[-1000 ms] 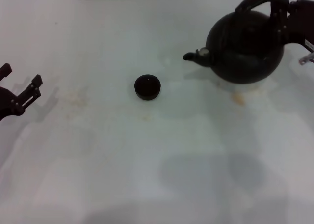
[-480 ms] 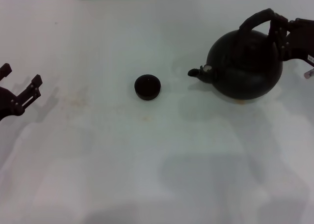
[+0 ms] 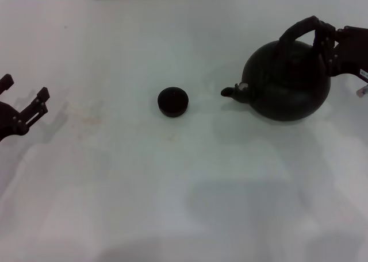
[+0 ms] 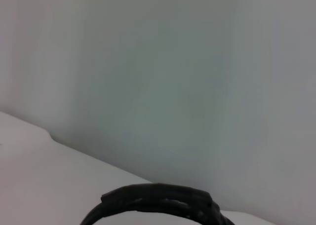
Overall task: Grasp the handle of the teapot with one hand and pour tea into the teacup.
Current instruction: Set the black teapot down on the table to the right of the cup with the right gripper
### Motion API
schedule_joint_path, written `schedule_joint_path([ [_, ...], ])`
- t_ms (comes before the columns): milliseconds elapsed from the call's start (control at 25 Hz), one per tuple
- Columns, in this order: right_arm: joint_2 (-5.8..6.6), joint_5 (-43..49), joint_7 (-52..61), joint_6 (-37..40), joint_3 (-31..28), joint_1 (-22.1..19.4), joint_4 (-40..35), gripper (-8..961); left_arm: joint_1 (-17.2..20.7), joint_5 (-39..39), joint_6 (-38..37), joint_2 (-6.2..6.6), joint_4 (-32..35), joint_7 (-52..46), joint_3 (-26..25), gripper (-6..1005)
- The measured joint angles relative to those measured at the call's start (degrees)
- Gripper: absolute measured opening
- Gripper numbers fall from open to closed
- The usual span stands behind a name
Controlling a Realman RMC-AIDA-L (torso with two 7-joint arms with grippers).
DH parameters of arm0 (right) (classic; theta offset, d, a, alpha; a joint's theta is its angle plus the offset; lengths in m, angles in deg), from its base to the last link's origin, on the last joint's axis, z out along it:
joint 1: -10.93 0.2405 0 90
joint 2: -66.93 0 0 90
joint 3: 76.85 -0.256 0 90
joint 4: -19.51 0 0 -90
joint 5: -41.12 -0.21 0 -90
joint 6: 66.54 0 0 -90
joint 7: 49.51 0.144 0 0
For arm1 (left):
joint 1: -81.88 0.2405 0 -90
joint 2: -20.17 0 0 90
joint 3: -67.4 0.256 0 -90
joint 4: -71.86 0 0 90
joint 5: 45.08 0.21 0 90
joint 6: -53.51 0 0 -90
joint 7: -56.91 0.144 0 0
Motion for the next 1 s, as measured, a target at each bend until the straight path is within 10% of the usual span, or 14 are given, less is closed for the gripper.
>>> schedule_joint_path([
  [1000,-0.8,-0.12,-1.55,-7.95,-5.19,1.59,-4.94,100,-0.51,0.0,-0.72,0.0,0.0,0.0,0.08,827],
])
